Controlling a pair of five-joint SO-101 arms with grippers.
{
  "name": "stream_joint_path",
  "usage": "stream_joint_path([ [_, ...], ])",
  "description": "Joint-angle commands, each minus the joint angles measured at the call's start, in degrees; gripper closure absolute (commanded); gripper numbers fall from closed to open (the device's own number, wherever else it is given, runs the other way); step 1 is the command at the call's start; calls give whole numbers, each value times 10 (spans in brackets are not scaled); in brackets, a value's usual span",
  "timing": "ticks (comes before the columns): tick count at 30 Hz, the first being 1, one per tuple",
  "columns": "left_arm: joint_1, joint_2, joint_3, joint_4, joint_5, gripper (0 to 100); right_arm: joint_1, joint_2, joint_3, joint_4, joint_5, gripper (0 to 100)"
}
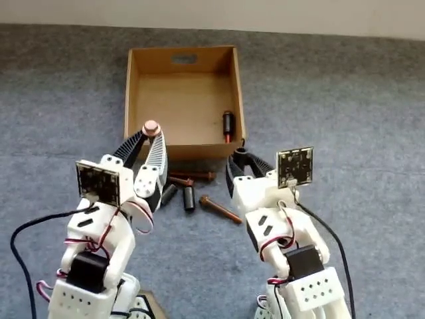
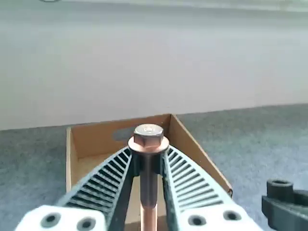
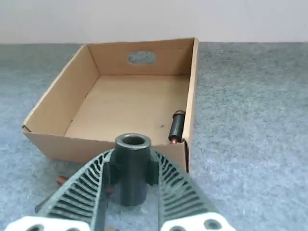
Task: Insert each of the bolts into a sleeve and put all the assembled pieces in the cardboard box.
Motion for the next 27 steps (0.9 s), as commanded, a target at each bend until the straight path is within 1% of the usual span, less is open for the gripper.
stream_joint_path([
  [1, 19, -11, 26, -104, 4, 992, -2, -7, 15, -60, -7, 993],
  [4, 51, -11, 40, -135, 4, 992, -4, -7, 33, -94, -7, 993],
  [9, 106, -8, 22, -137, 4, 992, -4, -7, 33, -98, -11, 993],
  [14, 135, -7, -15, -136, 4, 992, -5, -11, 31, -98, -11, 993],
  [17, 144, -6, -35, -136, 4, 992, -5, -64, 39, -96, -11, 993],
  [20, 145, -5, -65, -136, 4, 992, -4, -154, 73, -89, -5, 993],
  [23, 145, -2, -83, -134, 6, 992, -4, -238, 109, -85, 30, 993],
  [24, 146, 7, -87, -134, 6, 992, -4, -252, 116, -85, 34, 993],
  [27, 160, 59, -100, -137, 6, 992, -4, -234, 118, -87, 35, 993],
])
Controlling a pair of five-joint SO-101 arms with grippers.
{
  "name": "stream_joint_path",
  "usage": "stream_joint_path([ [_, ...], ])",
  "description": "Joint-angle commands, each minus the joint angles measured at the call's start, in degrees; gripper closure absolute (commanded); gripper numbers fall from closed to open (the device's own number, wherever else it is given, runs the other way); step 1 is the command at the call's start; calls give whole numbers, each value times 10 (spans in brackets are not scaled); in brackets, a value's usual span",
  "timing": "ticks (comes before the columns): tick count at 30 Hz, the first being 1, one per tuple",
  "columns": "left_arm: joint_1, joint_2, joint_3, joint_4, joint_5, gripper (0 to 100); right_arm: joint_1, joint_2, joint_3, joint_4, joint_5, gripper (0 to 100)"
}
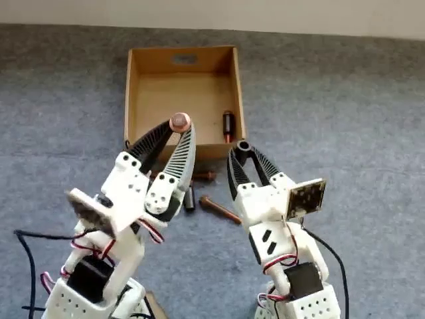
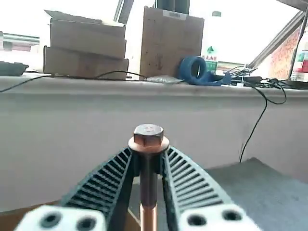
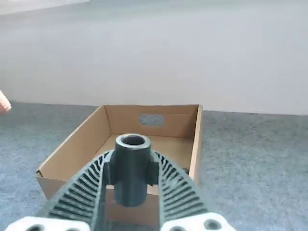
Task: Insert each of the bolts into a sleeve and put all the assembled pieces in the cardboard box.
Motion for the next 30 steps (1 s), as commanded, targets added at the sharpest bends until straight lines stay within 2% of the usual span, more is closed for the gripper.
stream_joint_path([
  [1, 30, 62, -53, -12, 4, 992, -4, 0, -4, -5, 11, 993],
  [10, 52, 239, -189, -11, 0, 992, -1, 1, 1, -2, 12, 993],
  [19, 93, 354, -247, -15, 1, 992, 0, 1, 2, -1, 12, 993],
  [30, 100, 389, -254, -12, 2, 992, 0, 1, 3, -1, 12, 993],
])
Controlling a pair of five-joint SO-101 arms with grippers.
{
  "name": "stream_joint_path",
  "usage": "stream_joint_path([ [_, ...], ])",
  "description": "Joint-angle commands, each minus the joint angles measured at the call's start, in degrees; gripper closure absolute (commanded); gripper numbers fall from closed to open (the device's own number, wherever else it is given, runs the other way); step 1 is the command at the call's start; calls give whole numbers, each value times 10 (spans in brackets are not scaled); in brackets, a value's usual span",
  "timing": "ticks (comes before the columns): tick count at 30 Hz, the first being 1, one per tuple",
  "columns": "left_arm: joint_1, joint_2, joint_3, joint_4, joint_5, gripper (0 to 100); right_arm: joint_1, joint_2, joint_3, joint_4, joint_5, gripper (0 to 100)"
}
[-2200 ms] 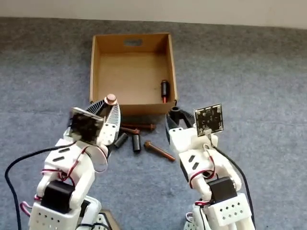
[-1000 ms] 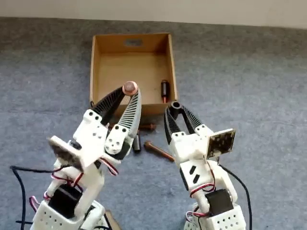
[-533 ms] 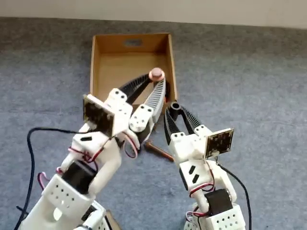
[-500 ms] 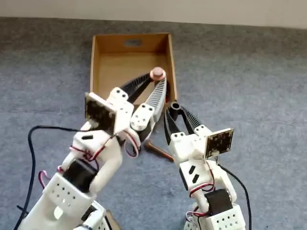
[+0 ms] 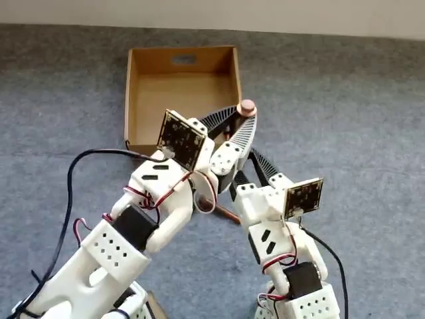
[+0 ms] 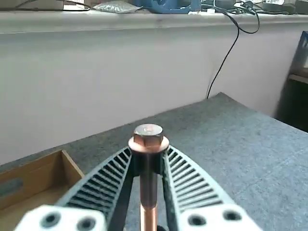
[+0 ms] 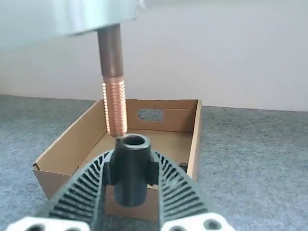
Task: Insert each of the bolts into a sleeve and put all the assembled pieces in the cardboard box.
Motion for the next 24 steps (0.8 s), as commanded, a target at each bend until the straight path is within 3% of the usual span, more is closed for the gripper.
stream_joint_path([
  [1, 9, 4, -32, -12, 0, 992, 0, -2, -7, -1, 7, 993],
  [24, 7, 6, -20, -62, -1, 992, 0, -2, -7, -1, 7, 993],
])
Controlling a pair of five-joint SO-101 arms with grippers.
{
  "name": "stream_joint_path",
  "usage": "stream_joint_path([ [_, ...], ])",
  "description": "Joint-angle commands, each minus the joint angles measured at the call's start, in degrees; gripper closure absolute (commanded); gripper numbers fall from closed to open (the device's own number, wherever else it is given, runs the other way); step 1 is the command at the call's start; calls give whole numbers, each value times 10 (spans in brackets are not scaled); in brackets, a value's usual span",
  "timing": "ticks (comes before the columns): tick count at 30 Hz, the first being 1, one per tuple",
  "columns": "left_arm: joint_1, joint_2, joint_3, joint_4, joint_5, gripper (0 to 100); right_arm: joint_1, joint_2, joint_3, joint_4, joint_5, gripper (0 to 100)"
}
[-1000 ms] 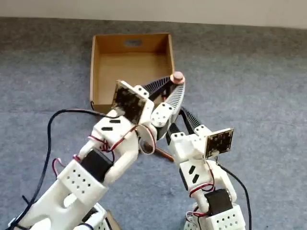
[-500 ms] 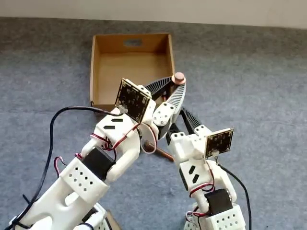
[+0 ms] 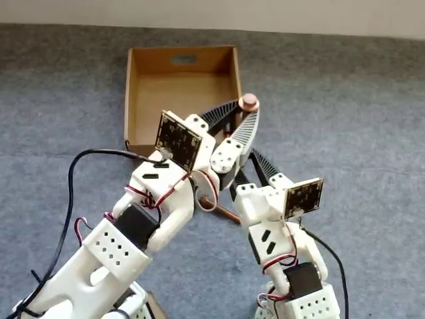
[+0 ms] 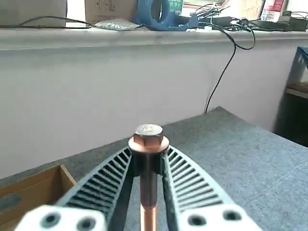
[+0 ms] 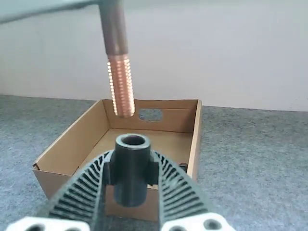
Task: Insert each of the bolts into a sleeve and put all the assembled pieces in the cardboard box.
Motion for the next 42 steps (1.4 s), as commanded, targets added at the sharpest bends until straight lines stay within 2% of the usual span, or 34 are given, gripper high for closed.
stream_joint_path([
  [1, 7, 1, -19, -17, -1, 992, 0, -2, -7, -1, 7, 993],
  [11, 9, 65, -29, -18, 0, 992, 0, -2, -7, -1, 7, 993],
  [26, 9, 66, -43, -14, 0, 992, 0, -2, -7, -1, 7, 993],
  [34, 9, 22, -67, 84, 0, 992, 0, -2, -7, -1, 7, 993],
  [42, 9, 23, -65, 89, 0, 992, 0, -2, -7, -1, 7, 993],
])
